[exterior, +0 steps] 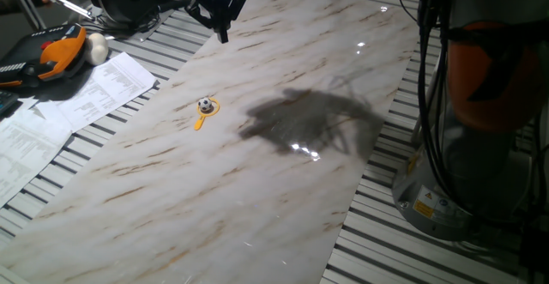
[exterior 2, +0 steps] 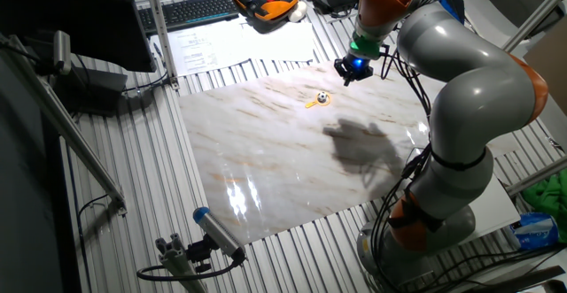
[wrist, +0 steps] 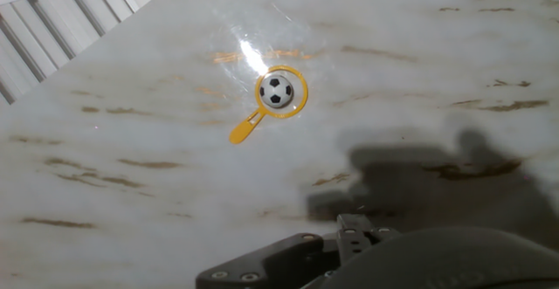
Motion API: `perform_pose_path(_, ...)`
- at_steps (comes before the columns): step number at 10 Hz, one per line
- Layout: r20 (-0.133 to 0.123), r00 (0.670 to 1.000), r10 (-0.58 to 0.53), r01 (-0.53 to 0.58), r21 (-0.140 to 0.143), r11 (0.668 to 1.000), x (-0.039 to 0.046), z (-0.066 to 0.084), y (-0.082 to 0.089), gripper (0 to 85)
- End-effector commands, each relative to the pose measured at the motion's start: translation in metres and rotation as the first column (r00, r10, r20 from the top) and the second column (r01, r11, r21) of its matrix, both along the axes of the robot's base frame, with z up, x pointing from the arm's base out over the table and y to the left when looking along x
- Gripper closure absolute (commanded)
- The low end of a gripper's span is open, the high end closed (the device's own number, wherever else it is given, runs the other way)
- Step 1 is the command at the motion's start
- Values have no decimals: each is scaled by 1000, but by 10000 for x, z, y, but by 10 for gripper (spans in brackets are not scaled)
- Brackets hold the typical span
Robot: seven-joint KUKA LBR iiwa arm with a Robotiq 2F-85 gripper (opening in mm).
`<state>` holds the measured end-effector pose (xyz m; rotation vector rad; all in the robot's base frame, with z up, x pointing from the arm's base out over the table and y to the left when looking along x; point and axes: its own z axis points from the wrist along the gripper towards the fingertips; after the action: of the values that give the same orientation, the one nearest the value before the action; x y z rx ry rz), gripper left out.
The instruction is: Remove the bubble ring from the ball
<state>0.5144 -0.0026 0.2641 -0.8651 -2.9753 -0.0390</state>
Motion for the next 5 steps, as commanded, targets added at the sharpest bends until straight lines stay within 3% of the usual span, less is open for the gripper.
perform_pose_path(1, 2, 1000, 4, -4, -10, 1000, 1, 5, 2, 850)
perform_pose_path(4, -1, 999, -46, 46, -26, 999, 12, -41, 6, 850)
perform_pose_path(5, 3, 999, -49, 50, -47, 998, 30, -89, 11, 850)
